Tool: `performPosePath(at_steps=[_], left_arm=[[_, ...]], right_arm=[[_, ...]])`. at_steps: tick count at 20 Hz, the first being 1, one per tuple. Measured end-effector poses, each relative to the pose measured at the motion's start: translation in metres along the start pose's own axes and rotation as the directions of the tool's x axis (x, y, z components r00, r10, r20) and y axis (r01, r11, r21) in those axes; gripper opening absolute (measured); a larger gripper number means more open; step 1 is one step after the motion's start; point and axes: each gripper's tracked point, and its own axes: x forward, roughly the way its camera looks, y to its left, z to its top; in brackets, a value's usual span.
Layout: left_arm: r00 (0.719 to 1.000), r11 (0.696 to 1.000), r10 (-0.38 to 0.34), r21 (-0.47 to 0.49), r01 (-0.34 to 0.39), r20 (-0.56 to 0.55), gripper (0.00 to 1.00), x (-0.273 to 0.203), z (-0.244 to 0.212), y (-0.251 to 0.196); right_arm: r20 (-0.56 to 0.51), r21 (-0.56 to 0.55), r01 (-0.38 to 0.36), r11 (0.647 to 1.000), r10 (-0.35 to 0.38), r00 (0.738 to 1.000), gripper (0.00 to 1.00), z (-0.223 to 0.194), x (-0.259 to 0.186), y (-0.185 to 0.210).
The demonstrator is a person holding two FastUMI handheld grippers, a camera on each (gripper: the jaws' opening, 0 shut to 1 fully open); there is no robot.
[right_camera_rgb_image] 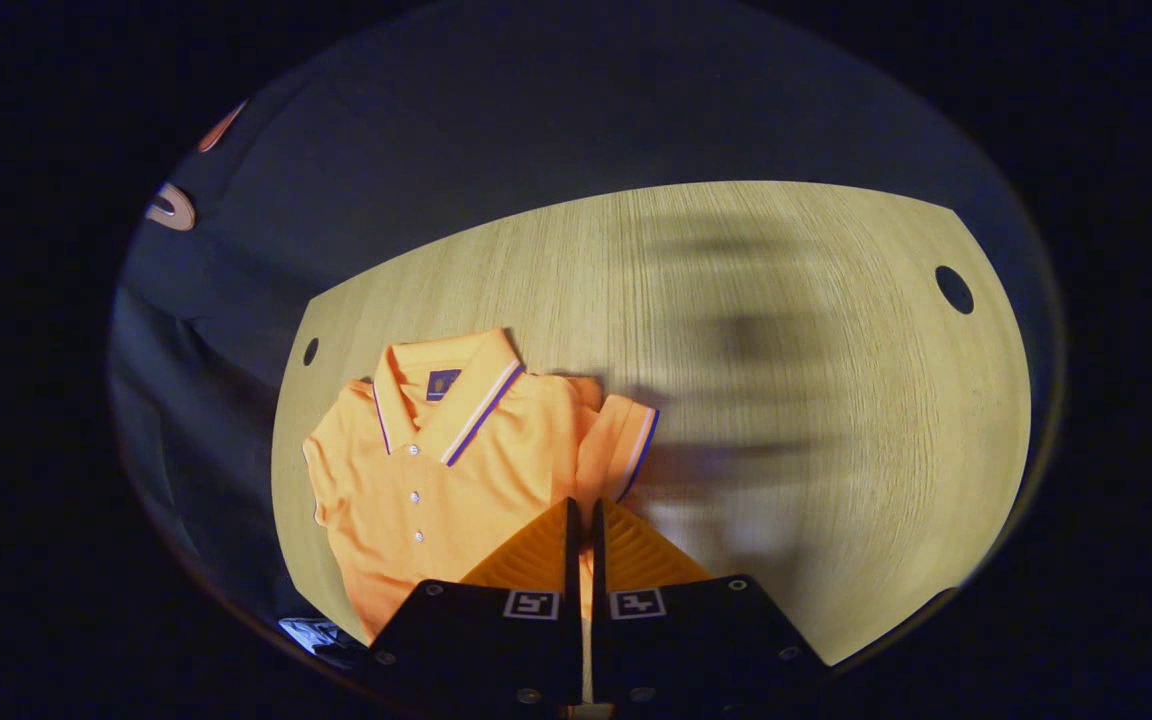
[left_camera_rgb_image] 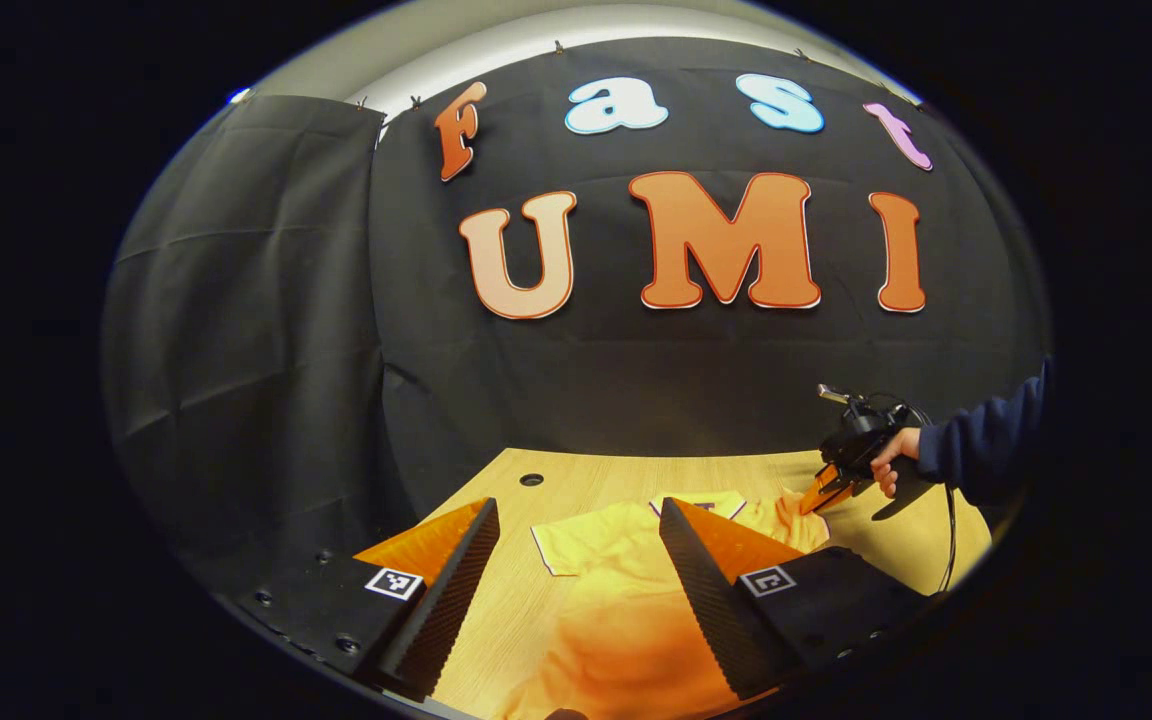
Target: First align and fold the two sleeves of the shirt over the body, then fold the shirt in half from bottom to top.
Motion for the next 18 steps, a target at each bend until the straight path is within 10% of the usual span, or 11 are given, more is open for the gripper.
performPosePath(at_steps=[18], left_arm=[[0.985, 0.986, 0.163, -0.031, -0.165, -0.055, 0.99, -0.026, -0.035, 0.059]], right_arm=[[-0.126, -0.04, -0.11, 0.993, 0.104, 0.987, 0.13, -0.026, 0.029, 0.116]])
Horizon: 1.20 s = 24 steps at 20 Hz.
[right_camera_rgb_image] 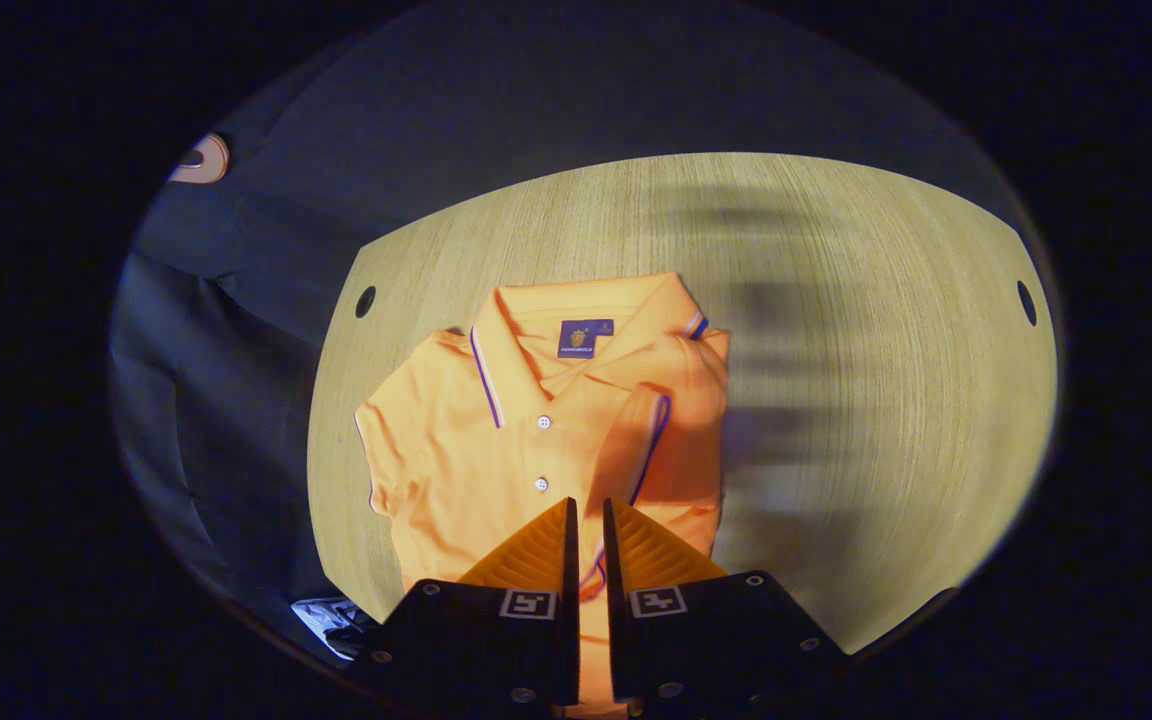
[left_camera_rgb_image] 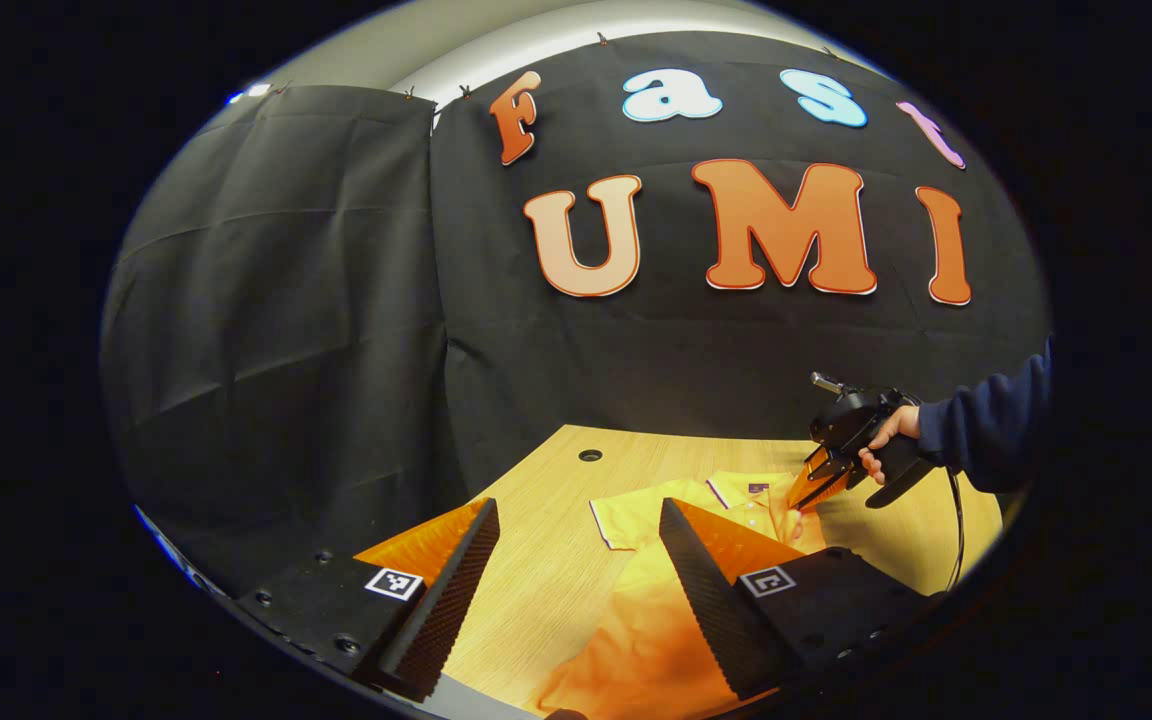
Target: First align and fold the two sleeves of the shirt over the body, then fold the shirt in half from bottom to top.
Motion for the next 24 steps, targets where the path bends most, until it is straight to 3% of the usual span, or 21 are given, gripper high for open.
performPosePath(at_steps=[5, 7, 8, 10, 12, 18, 24], left_arm=[[1.0, 1.0, 0.015, -0.016, -0.015, -0.01, 0.99, 0.002, -0.002, 0.008], [1.0, 0.999, 0.016, -0.029, -0.017, -0.014, 0.99, 0.006, 0.0, 0.01], [1.0, 0.999, 0.014, -0.039, -0.015, -0.015, 0.99, 0.008, 0.001, 0.01], [1.0, 0.998, 0.006, -0.058, -0.007, -0.02, 0.99, 0.013, 0.004, 0.009], [1.0, 0.997, -0.005, -0.073, 0.003, -0.03, 0.99, 0.02, 0.005, 0.008], [0.993, 0.989, -0.087, -0.129, 0.076, -0.083, 0.99, 0.044, 0.0, -0.003], [0.969, 0.97, -0.204, -0.163, 0.181, -0.138, 0.99, 0.091, -0.014, -0.008]], right_arm=[[0.024, -0.019, -0.024, 1.0, 0.025, 0.999, 0.31, 0.001, -0.005, 0.007], [0.042, -0.037, -0.039, 0.999, 0.041, 0.998, 0.46, 0.003, -0.015, 0.009], [0.059, -0.056, -0.039, 0.998, 0.042, 0.997, 0.6, 0.005, -0.02, 0.009], [0.103, -0.102, -0.027, 0.994, 0.038, 0.994, 0.75, 0.007, -0.032, 0.007], [0.147, -0.128, -0.029, 0.991, 0.048, 0.988, 0.83, 0.008, -0.045, 0.01], [0.278, -0.177, 0.006, 0.984, 0.044, 0.96, 0.91, -0.002, -0.081, 0.01], [0.392, -0.146, 0.086, 0.986, -0.022, 0.92, 0.95, -0.015, -0.126, -0.005]])
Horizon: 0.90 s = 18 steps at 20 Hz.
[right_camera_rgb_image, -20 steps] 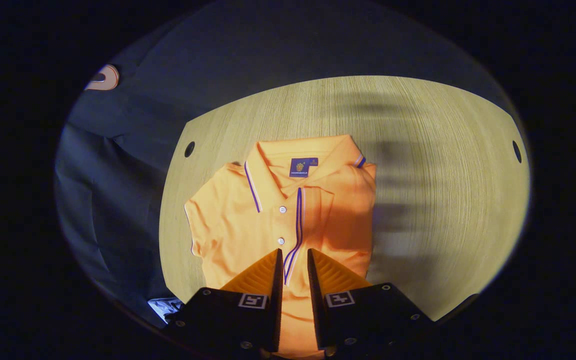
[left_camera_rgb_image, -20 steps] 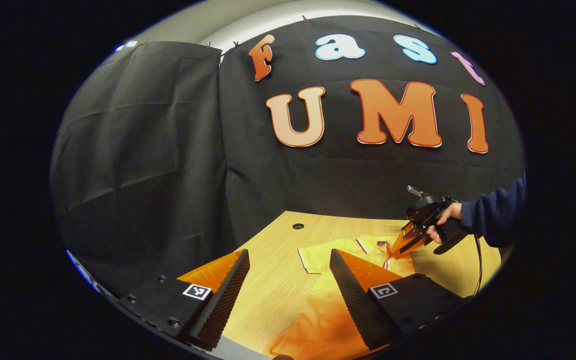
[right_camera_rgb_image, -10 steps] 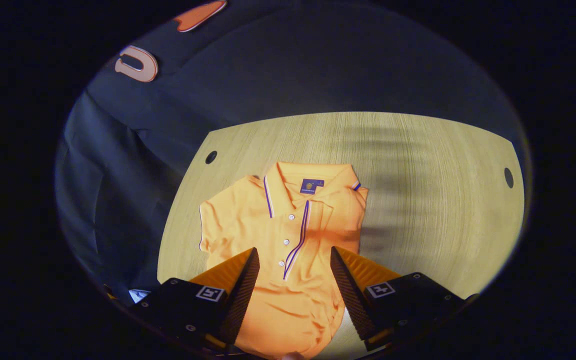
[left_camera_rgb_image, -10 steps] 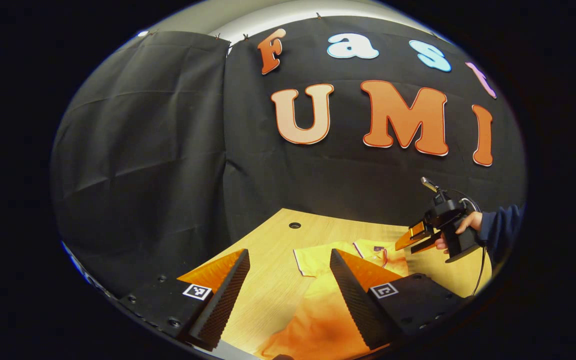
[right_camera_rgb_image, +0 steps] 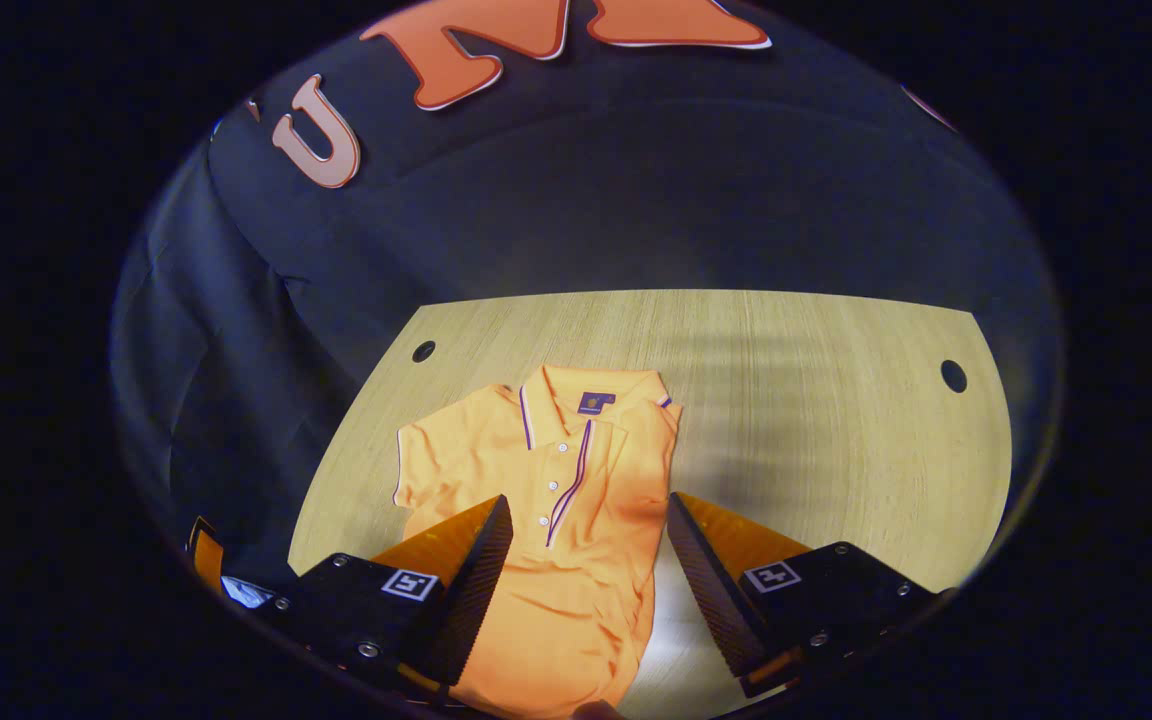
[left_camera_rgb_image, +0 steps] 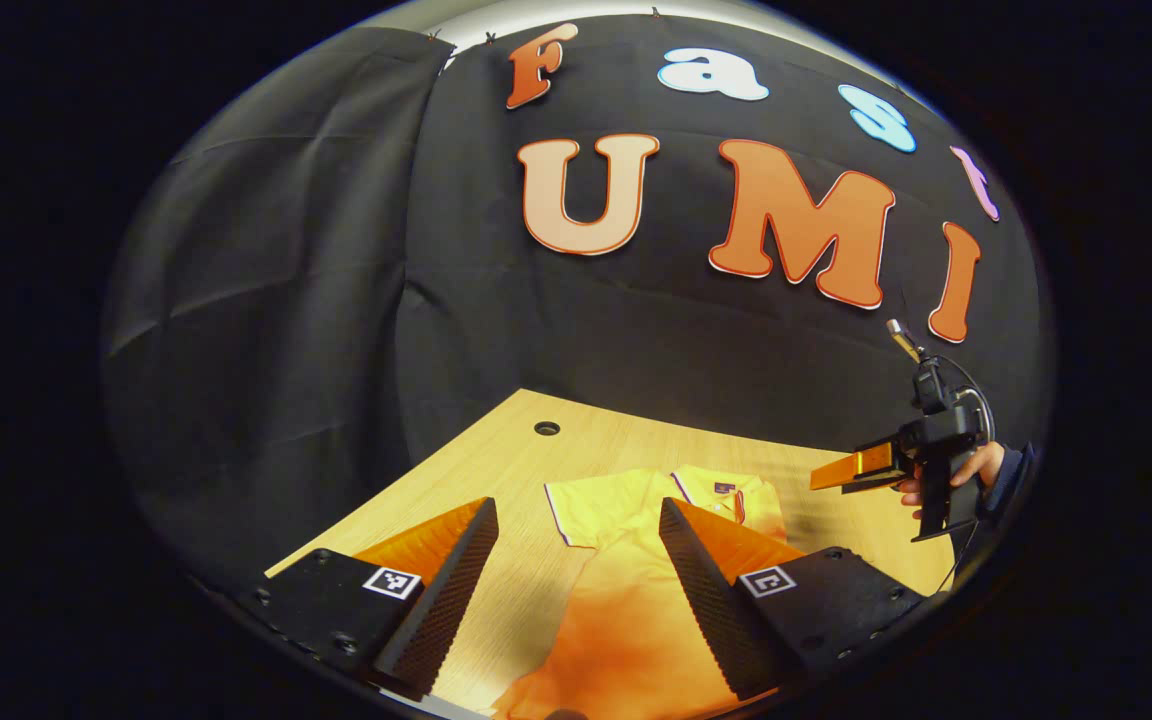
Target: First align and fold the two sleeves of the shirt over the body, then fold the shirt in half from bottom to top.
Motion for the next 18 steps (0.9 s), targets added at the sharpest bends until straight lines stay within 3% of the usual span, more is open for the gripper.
performPosePath(at_steps=[4, 8, 10, 13, 18], left_arm=[[0.988, 0.994, -0.091, -0.066, 0.083, -0.125, 0.98, 0.051, -0.015, -0.003], [0.954, 0.993, -0.116, -0.067, 0.102, -0.275, 0.98, 0.116, -0.038, 0.001], [0.93, 0.995, -0.095, -0.056, 0.08, -0.355, 0.98, 0.138, -0.047, 0.011], [0.887, 0.996, -0.082, -0.055, 0.063, -0.455, 0.98, 0.176, -0.064, 0.021], [0.771, 0.996, -0.088, -0.069, 0.057, -0.63, 0.98, 0.224, -0.103, 0.023]], right_arm=[[0.039, 0.006, 0.068, 0.998, -0.068, 0.997, 0.96, -0.011, -0.023, -0.012], [0.114, 0.036, 0.115, 0.993, -0.118, 0.986, 0.98, -0.01, -0.052, -0.012], [0.166, 0.047, 0.146, 0.988, -0.152, 0.974, 0.97, -0.007, -0.071, -0.012], [0.207, 0.053, 0.188, 0.981, -0.195, 0.959, 0.97, -0.016, -0.085, -0.008], [0.244, 0.096, 0.297, 0.95, -0.311, 0.918, 0.98, -0.036, -0.106, -0.015]])
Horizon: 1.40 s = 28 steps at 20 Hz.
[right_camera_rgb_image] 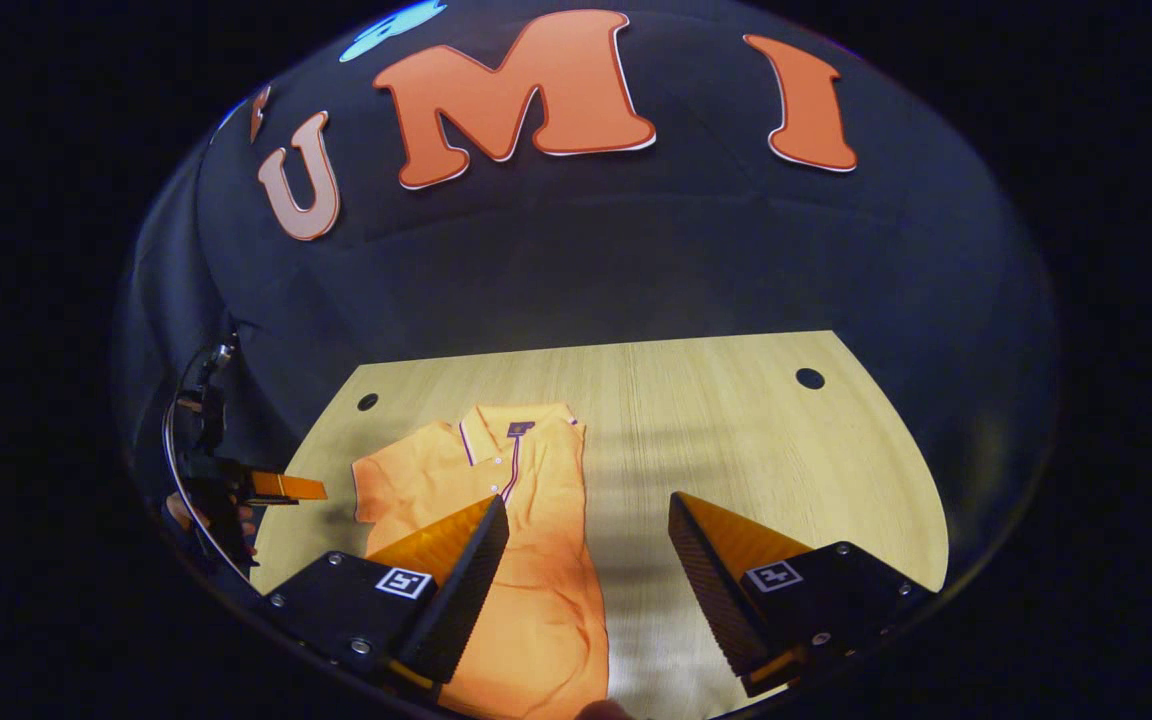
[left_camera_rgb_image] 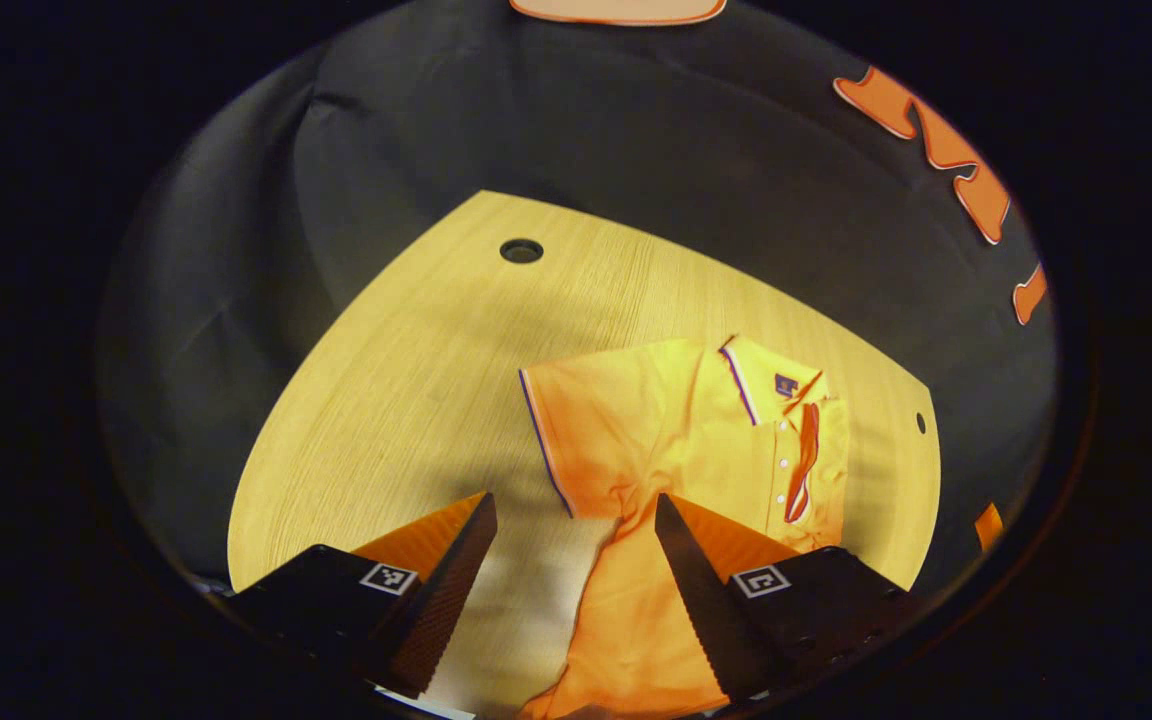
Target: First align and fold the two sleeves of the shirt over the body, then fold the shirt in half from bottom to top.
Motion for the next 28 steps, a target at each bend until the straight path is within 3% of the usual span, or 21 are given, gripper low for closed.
performPosePath(at_steps=[7, 11, 16, 19, 21, 23, 26, 28], left_arm=[[0.984, 1.0, -0.017, 0.006, 0.018, -0.175, 0.96, 0.065, 0.008, 0.0], [0.971, 1.0, 0.022, 0.026, -0.016, -0.237, 0.98, 0.088, 0.012, 0.008], [0.962, 0.997, 0.069, 0.053, -0.057, -0.266, 0.98, 0.105, 0.015, 0.007], [0.944, 0.983, 0.171, 0.108, -0.146, -0.281, 0.96, 0.107, 0.015, 0.017], [0.947, 0.983, 0.172, 0.112, -0.147, -0.272, 0.93, 0.108, 0.016, 0.01], [0.955, 0.983, 0.16, 0.125, -0.132, -0.251, 0.79, 0.111, 0.018, 0.003], [0.969, 0.986, 0.106, 0.149, -0.074, -0.223, 0.16, 0.112, 0.02, -0.007], [0.971, 0.987, 0.051, 0.158, -0.014, -0.232, 0.08, 0.109, 0.018, -0.016]], right_arm=[[0.077, 0.025, 0.132, 0.991, -0.134, 0.988, 0.98, -0.009, -0.042, -0.012], [0.086, 0.019, 0.171, 0.985, -0.172, 0.981, 0.98, -0.019, -0.063, -0.017], [0.091, 0.012, 0.169, 0.986, -0.169, 0.981, 0.99, -0.027, -0.074, -0.016], [0.109, -0.001, 0.173, 0.985, -0.171, 0.979, 0.99, -0.027, -0.078, -0.013], [0.111, -0.007, 0.177, 0.984, -0.175, 0.978, 0.99, -0.032, -0.082, -0.012], [0.108, -0.002, 0.178, 0.984, -0.176, 0.978, 0.99, -0.039, -0.088, -0.014], [0.099, 0.013, 0.19, 0.982, -0.19, 0.977, 0.99, -0.048, -0.094, -0.021], [0.089, 0.021, 0.194, 0.981, -0.195, 0.977, 0.99, -0.052, -0.096, -0.025]])
